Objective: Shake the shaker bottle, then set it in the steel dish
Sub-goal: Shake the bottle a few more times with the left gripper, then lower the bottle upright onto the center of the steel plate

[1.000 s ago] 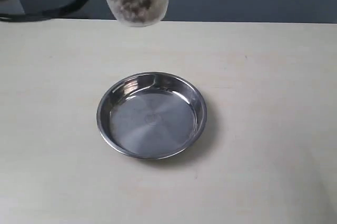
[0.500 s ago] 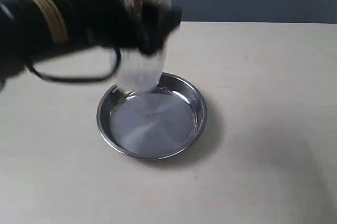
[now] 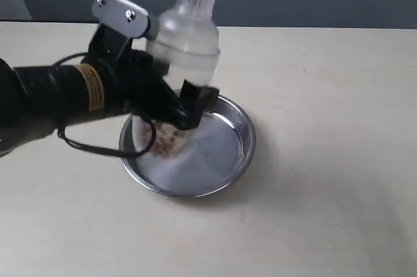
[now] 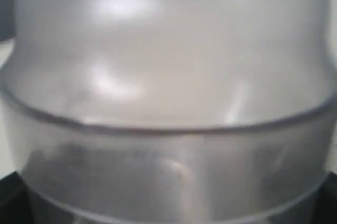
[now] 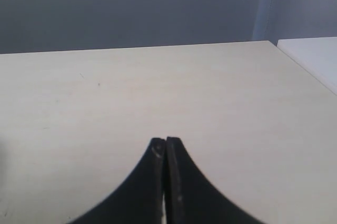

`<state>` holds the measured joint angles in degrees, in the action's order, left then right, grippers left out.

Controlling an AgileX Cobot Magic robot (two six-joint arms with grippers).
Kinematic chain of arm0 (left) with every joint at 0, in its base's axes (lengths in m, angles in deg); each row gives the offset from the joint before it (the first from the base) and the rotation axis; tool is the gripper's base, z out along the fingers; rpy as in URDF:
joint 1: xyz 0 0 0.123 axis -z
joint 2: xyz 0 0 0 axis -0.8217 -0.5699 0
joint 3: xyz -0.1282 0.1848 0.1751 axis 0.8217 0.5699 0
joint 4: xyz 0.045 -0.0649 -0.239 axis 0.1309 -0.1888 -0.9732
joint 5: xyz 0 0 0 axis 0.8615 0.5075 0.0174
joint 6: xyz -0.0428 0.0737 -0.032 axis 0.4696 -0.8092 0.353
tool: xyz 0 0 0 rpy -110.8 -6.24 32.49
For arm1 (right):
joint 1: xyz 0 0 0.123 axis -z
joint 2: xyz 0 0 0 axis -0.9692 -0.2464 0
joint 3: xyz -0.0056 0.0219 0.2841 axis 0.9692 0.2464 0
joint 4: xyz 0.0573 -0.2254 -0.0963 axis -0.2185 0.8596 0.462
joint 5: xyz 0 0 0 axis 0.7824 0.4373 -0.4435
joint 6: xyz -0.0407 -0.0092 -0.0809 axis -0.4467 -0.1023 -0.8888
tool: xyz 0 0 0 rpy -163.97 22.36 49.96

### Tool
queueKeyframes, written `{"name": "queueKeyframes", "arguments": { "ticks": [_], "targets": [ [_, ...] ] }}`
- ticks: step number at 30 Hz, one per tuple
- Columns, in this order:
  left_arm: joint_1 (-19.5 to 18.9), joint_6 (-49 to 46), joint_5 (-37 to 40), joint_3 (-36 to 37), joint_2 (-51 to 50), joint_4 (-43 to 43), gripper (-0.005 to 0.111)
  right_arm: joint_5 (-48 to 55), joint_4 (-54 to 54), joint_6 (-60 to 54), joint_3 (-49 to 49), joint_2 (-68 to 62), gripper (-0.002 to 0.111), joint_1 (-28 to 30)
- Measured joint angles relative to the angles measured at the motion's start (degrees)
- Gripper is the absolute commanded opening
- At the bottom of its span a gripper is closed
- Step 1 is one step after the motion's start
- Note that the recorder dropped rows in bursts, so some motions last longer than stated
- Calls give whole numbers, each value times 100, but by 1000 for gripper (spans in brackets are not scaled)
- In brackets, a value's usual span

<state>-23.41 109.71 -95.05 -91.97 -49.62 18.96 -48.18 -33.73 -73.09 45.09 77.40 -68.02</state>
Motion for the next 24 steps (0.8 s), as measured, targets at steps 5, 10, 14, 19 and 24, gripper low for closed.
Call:
{"name": "queueKeyframes", "arguments": {
  "ticks": [5,10,14,19,24],
  "targets": [
    [-358,-696,-1854,-581,40,-544,0,0,0,0,0,0,-1,0],
    [-590,-776,-2217,-437,-834,-996,0,0,0,0,0,0,-1,0],
    [-618,-786,-2907,-305,-1717,-865,0,0,0,0,0,0,-1,0],
    [-618,-574,-3716,-305,-2492,-614,0,0,0,0,0,0,-1,0],
    [-618,-482,-3871,-305,-2790,-507,0,0,0,0,0,0,-1,0]
  ]
}}
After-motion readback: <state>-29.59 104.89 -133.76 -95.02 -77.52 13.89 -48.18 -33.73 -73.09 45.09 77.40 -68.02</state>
